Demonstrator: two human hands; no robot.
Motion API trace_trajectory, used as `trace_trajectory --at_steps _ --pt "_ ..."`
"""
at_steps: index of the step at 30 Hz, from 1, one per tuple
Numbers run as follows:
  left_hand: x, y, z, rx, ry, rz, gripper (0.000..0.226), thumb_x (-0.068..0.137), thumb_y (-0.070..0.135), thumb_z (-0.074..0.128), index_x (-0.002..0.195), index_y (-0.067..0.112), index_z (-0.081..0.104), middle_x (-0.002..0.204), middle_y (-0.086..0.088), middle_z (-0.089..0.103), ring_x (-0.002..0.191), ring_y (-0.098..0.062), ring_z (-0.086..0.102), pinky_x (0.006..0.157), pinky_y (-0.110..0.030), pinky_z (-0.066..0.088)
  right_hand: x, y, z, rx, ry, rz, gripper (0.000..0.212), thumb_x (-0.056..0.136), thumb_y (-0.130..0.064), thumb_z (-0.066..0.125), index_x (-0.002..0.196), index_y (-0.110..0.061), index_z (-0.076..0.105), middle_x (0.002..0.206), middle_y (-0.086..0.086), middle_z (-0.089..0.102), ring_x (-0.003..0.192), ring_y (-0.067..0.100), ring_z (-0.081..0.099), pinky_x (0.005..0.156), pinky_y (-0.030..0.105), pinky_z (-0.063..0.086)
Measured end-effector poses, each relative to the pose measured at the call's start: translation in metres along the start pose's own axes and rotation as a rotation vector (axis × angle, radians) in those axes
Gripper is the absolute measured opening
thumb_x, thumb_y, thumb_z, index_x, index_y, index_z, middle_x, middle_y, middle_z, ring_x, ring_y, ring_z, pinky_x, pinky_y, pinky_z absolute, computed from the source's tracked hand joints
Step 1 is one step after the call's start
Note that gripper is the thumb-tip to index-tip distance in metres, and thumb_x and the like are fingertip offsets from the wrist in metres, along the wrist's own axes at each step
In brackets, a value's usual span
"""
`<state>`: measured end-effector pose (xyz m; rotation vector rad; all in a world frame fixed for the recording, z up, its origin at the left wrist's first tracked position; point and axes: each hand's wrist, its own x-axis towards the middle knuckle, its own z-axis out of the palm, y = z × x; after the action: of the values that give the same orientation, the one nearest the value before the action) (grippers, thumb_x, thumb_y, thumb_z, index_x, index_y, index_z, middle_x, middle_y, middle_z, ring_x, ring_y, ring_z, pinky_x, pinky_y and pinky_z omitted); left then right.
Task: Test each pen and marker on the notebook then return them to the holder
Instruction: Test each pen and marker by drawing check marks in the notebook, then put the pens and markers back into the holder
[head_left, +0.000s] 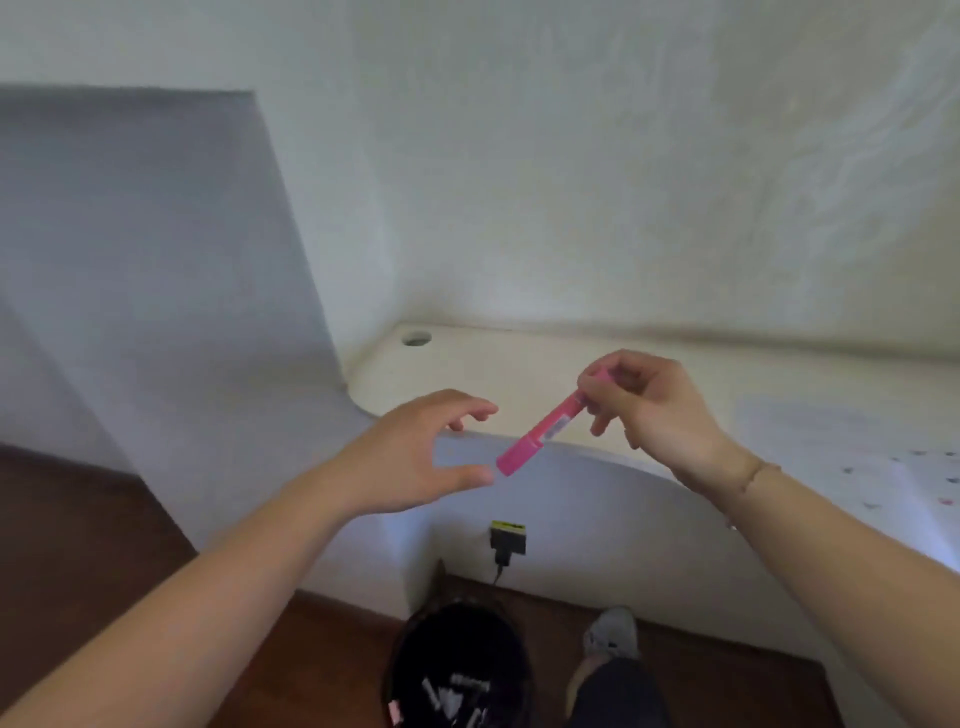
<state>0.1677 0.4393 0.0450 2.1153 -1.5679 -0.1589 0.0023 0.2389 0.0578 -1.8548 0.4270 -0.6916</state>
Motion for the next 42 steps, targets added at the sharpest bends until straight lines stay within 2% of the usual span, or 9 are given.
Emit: trace_trajectory --at_steps 3,7,17,25,31,33,36,39,42 --pt "-0.030 -0.023 0.001 0.048 -0.035 -0.067 0.066 0.077 0.063 0.066 0.135 0.042 0.044 0.130 0.026 0.048 0.111 0.003 0.049 0.099 -0.032 0.045 -0.001 0.009 0.036 -0.080 -0.109 0.027 0.012 0.089 -0.020 0.065 0.084 -0.011 0.068 0.072 0.007 0.073 0.058 0.026 0.064 0.052 0.027 0.047" --pt "-0.045 -0.039 0.003 0.041 -0.021 -0.106 0.067 0.075 0.071 0.059 0.136 0.048 0.040 0.134 0.029 0.045 0.114 0.005 0.048 0.101 -0.034 0.046 -0.005 0.020 0.057 -0.397 -0.171 0.029 0.023 0.087 -0.049 0.061 0.098 -0.029 0.063 0.070 -0.003 0.073 0.053 0.015 0.067 0.058 0.031 0.055" --pt "-0.020 -0.017 0.009 0.038 -0.047 -0.003 0.056 0.083 0.061 0.061 0.135 0.046 0.042 0.130 0.029 0.045 0.114 0.003 0.048 0.099 -0.032 0.046 -0.013 0.012 0.035 -0.354 -0.134 -0.002 0.013 0.089 -0.040 0.063 0.096 -0.030 0.064 0.070 -0.005 0.073 0.052 0.016 0.066 0.048 0.021 0.049" --pt "0.069 0.087 0.065 0.070 -0.102 0.345 0.064 0.083 0.061 0.063 0.138 0.036 0.044 0.139 0.018 0.043 0.126 -0.004 0.041 0.105 -0.036 0.040 -0.035 -0.014 -0.074 -0.194 0.174 -0.050 0.008 0.091 -0.026 0.063 0.096 -0.022 0.068 0.070 0.002 0.073 0.058 0.022 0.066 0.048 0.011 0.040" --pt "0.113 0.180 0.131 0.210 -0.172 0.731 0.103 0.067 0.071 0.071 0.150 0.036 0.021 0.155 0.006 0.018 0.139 -0.019 0.023 0.115 -0.036 0.021 -0.077 0.004 -0.184 -0.243 0.432 0.011 0.007 0.092 -0.022 0.061 0.093 -0.021 0.068 0.070 0.005 0.072 0.057 0.019 0.066 0.044 0.020 0.043" --pt "0.125 0.196 0.152 0.303 -0.208 0.838 0.104 0.066 0.071 0.071 0.150 0.035 0.020 0.155 0.004 0.017 0.139 -0.023 0.022 0.117 -0.040 0.017 -0.092 0.018 -0.218 -0.302 0.515 0.069 0.008 0.092 -0.024 0.061 0.093 -0.021 0.068 0.070 0.002 0.073 0.057 0.018 0.067 0.046 0.026 0.045" --pt "0.149 0.196 0.172 0.427 -0.189 0.928 0.096 0.069 0.069 0.068 0.147 0.032 0.026 0.152 0.002 0.024 0.135 -0.025 0.028 0.114 -0.048 0.024 -0.110 0.044 -0.260 -0.462 0.577 0.218 0.006 0.091 -0.026 0.062 0.089 -0.026 0.068 0.069 -0.004 0.072 0.059 0.013 0.067 0.056 0.032 0.054" --pt "0.165 0.184 0.169 0.399 -0.244 0.923 0.090 0.072 0.069 0.064 0.146 0.035 0.027 0.153 0.006 0.022 0.134 -0.018 0.027 0.114 -0.036 0.023 -0.126 0.067 -0.284 -0.694 0.540 0.341 0.005 0.088 -0.033 0.064 0.085 -0.037 0.063 0.080 -0.013 0.071 0.072 0.009 0.066 0.073 0.036 0.057" --pt "0.173 0.172 0.150 0.342 -0.294 0.928 0.077 0.075 0.055 0.064 0.143 0.042 0.031 0.152 0.013 0.022 0.135 -0.010 0.026 0.113 -0.022 0.018 -0.138 0.073 -0.288 -0.928 0.456 0.387 0.005 0.089 -0.044 0.060 0.088 -0.045 0.055 0.082 -0.023 0.064 0.074 -0.002 0.059 0.063 0.021 0.048"
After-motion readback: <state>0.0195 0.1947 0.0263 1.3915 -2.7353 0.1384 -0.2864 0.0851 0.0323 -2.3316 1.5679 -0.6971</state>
